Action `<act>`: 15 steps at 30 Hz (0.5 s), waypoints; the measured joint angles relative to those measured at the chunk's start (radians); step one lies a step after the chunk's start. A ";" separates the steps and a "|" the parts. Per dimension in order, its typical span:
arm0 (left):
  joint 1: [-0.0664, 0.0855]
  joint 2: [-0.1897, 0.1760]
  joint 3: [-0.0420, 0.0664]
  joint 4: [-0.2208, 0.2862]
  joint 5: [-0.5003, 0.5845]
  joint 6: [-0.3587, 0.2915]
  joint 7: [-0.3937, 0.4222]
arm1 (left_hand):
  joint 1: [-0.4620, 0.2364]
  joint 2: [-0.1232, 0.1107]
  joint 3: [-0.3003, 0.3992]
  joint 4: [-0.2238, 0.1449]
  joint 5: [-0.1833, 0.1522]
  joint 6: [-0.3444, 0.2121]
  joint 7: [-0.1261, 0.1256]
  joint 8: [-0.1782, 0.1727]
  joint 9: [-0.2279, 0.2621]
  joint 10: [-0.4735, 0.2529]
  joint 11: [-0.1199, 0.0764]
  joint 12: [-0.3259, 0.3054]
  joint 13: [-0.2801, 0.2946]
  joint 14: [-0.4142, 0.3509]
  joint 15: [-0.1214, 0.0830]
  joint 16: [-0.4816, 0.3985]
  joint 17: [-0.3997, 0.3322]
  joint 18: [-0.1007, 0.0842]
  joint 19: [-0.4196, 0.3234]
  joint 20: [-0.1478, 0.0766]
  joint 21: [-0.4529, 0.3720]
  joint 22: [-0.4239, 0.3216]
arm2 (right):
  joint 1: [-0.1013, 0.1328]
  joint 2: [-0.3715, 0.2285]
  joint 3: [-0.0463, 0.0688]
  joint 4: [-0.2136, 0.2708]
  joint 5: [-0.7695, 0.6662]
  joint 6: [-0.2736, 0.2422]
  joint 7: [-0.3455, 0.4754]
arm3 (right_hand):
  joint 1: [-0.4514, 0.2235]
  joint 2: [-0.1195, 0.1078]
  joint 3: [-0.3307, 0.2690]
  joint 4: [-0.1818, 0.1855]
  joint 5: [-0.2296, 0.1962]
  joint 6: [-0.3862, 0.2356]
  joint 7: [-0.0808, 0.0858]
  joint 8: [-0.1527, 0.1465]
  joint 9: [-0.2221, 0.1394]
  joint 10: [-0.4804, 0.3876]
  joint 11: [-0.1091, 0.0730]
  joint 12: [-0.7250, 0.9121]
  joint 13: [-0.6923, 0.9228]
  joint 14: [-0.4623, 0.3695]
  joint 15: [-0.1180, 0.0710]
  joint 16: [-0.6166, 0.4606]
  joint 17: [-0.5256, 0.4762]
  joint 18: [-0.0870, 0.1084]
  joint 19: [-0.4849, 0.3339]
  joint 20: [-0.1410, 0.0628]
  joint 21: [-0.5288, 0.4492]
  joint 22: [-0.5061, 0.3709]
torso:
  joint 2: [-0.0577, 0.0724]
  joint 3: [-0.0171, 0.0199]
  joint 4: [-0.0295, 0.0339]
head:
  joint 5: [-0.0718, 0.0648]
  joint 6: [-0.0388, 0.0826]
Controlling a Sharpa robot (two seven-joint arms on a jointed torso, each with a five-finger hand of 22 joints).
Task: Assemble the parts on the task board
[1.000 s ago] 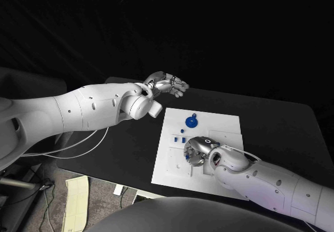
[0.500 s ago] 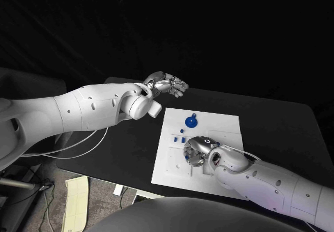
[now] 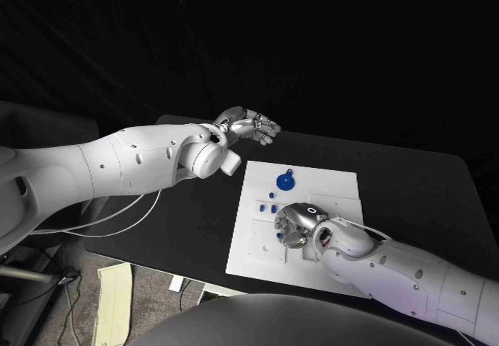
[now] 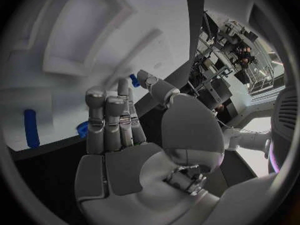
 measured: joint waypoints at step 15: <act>0.000 0.000 0.000 -0.003 0.000 0.000 0.000 | 0.000 0.000 0.000 0.000 0.000 0.000 0.000 0.002 0.000 0.000 0.000 0.000 0.000 0.000 0.000 -0.004 0.002 0.000 0.000 0.000 0.000 0.000 | 0.019 -0.049 0.000 0.071 0.016 -0.039 -0.002 | -0.008 -0.016 -0.088 0.003 0.011 -0.056 0.013 -0.022 -0.010 -0.060 0.020 -0.006 -0.011 -0.025 0.023 0.004 0.002 -0.008 -0.023 0.012 -0.005 0.001 | 0.000 0.0005 -0.0008 | -0.001 0.000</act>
